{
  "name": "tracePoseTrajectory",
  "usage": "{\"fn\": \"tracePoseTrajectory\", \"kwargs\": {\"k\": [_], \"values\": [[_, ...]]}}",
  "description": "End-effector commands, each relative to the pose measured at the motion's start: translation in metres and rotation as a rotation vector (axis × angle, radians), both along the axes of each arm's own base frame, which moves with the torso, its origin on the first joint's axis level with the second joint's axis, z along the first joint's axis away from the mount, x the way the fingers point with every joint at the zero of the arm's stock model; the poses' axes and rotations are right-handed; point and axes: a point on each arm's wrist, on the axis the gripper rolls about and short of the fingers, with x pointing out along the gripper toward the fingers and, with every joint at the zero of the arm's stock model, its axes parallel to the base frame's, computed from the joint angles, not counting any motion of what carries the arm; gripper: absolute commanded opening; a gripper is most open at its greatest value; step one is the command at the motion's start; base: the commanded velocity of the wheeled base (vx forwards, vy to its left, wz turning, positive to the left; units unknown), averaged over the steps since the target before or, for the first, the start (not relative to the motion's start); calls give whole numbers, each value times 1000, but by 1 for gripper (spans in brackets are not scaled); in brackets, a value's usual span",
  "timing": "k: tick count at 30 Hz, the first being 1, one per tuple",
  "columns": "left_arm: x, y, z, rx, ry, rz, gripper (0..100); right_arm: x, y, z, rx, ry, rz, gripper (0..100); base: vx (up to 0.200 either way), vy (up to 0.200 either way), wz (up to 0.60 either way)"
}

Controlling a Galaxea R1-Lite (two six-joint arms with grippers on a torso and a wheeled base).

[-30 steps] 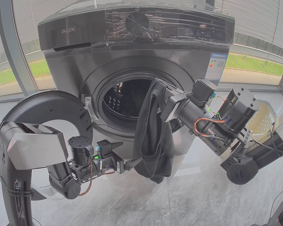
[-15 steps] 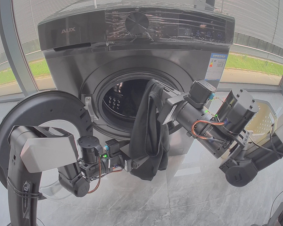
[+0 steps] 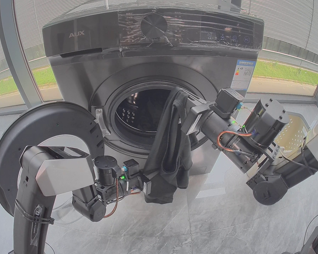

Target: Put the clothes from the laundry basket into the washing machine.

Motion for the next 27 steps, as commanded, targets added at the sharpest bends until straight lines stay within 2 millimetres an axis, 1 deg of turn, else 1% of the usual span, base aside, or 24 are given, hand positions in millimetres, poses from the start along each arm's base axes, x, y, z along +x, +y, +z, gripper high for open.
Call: {"fn": "tracePoseTrajectory", "kwargs": {"k": [1, 2, 3, 4, 5, 7, 8, 9, 10, 11, 12, 13, 14, 15, 16, 17, 19, 22, 25, 27], "values": [[-18, 9, 19, 2, 9, -8, 0, 17, -5, -2, 5, -7, -39, 0, 0, 0, 0], [-24, 12, 25, 3, 13, -14, 0, 20, -6, -3, 4, -6, -43, 0, 0, 0, 0], [-27, 13, 27, 2, 14, -17, 0, 20, -6, -3, 3, -5, -43, 0, 0, 0, 0], [-35, 16, 36, 1, 11, -39, 0, 23, -6, -7, -3, 0, -47, 0, 0, 0, 0], [-49, 22, 46, 4, 15, -75, 0, 29, -8, -14, -13, 14, -59, 0, 0, 0, 0], [-65, 30, 60, 3, 7, -117, 0, 37, -9, -24, -30, 33, -71, 0, 0, 0, 0], [-67, 31, 61, 4, 7, -121, 0, 37, -9, -25, -32, 36, -71, 0, 0, 0, 0], [-83, 39, 71, 2, 12, -145, 0, 41, -8, -32, -40, 45, -74, 0, 0, 0, 0], [-85, 39, 72, 2, 14, -150, 0, 41, -8, -33, -41, 46, -74, 0, 0, 0, 0], [-94, 44, 78, -1, 10, -160, 0, 42, -7, -37, -45, 51, -73, 0, 0, 0, 0], [-94, 44, 78, -1, 10, -160, 0, 42, -7, -37, -45, 51, -73, 0, 0, 0, 0], [-104, 49, 90, -21, 1, -190, 0, 45, -6, -47, -57, 67, -75, 0, 0, 0, 0], [-104, 49, 90, -21, 1, -190, 0, 45, -6, -47, -57, 67, -75, 0, 0, 0, 0], [-107, 52, 97, -26, -31, -204, 0, 48, -5, -58, -74, 90, -78, 0, 0, 0, 0], [-107, 52, 97, -27, -32, -204, 0, 48, -5, -59, -76, 93, -78, 0, 0, 0, 0], [-109, 53, 108, -50, -59, -201, 0, 49, -4, -67, -80, 98, -79, 0, 0, 0, 0], [-110, 55, 117, -68, -80, -200, 0, 50, -3, -76, -91, 109, -78, 0, 0, 0, 0], [-107, 56, 122, -87, -93, -184, 0, 48, -4, -87, -116, 139, -74, 0, 0, 0, 0], [-102, 62, 126, -92, -109, -157, 0, 40, -4, -98, -151, 174, -54, 0, 0, 0, 0], [-100, 62, 127, -95, -113, -154, 0, 36, -6, -104, -171, 196, -50, 0, 0, 0, 0]]}}
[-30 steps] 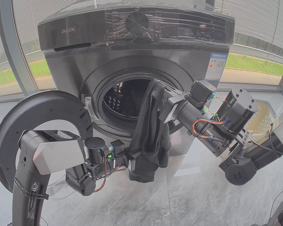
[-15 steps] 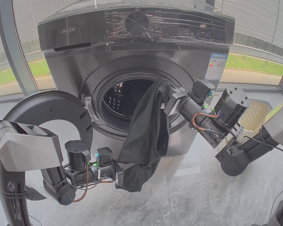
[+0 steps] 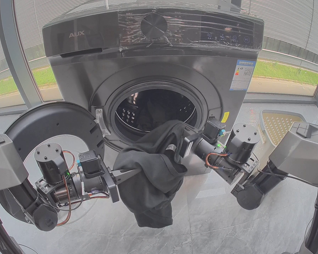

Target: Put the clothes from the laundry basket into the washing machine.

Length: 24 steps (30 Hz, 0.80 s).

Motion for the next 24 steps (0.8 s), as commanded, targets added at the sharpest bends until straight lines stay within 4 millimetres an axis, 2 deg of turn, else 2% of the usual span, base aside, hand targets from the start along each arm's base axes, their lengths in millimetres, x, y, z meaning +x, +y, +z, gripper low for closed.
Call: {"fn": "tracePoseTrajectory", "kwargs": {"k": [1, 7, 8, 14, 17, 22, 24], "values": [[2, 5, 15, -26, -52, 21, 0, -8, -1, -24, -56, 70, 19, 0, 0, 0, 0], [3, 5, 15, -26, -55, 24, 0, -11, 0, -25, -61, 75, 25, 0, 0, 0, 0], [3, 5, 14, -26, -53, 24, 0, -11, -1, -23, -57, 71, 24, 100, 0, 0, 0], [8, 9, 17, -30, -69, 96, 0, -27, -15, -27, -109, 116, 23, 100, 0, 0, 0], [8, 12, 23, -30, -97, 202, 0, -59, -48, -45, -228, 212, 48, 100, 0, 0, 0], [3, 15, 31, -43, -119, 217, 0, -80, -89, -33, -236, 235, -17, 100, 0, 0, 0], [3, 15, 30, -42, -118, 229, 0, -80, -96, -28, -226, 224, -36, 100, 0, 0, 0]]}}
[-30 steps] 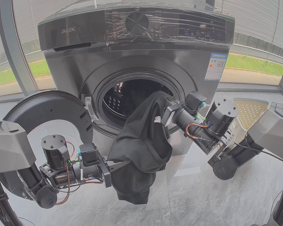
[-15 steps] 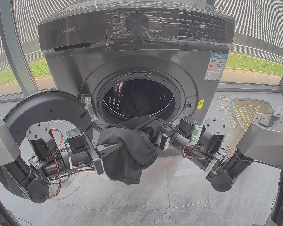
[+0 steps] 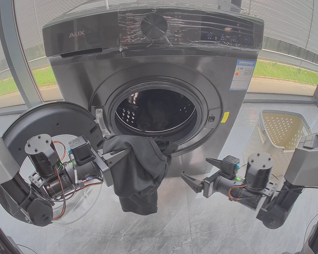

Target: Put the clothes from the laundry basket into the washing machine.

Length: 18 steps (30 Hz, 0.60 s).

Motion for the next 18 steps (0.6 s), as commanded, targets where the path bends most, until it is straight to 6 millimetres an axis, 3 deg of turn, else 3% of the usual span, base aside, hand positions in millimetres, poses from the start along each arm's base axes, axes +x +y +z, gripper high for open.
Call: {"fn": "tracePoseTrajectory", "kwargs": {"k": [1, 6, 10, 18], "values": [[-4, 6, 12, -18, -41, 91, 0, -27, -54, 27, -2, -23, -86, 100, 0, 0, 0], [-5, 8, 11, -31, -25, 286, 0, -33, -72, 38, 22, -49, -138, 100, 0, 0, 0], [-8, 10, 9, -27, -10, 304, 0, -24, -81, 43, 37, -85, -187, 100, 0, 0, 0], [-15, 13, 3, 3, 9, 305, 0, -25, -83, 42, 36, -82, -195, 100, 0, 0, 0]]}}
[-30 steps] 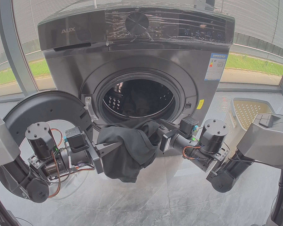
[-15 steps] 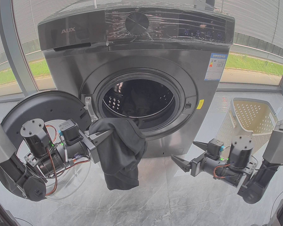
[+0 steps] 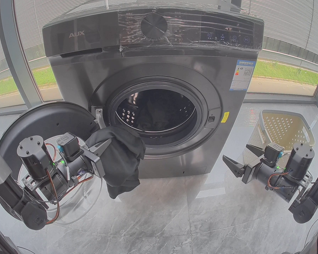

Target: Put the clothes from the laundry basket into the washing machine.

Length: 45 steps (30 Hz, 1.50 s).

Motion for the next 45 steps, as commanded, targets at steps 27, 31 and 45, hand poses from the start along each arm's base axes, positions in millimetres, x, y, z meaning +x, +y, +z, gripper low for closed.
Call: {"fn": "tracePoseTrajectory", "kwargs": {"k": [27, 31, 45], "values": [[-6, -22, -27, 41, 102, -83, 0, -4, 6, -1, 7, 9, 25, 100, 59, 0, 0], [-6, -22, -28, 44, 108, -85, 0, -4, 6, -1, 7, 9, 27, 100, 200, 0, 0], [-7, -23, -32, 51, 123, -88, 0, -4, 6, -1, 6, 12, 27, 100, 43, 0, 0]]}}
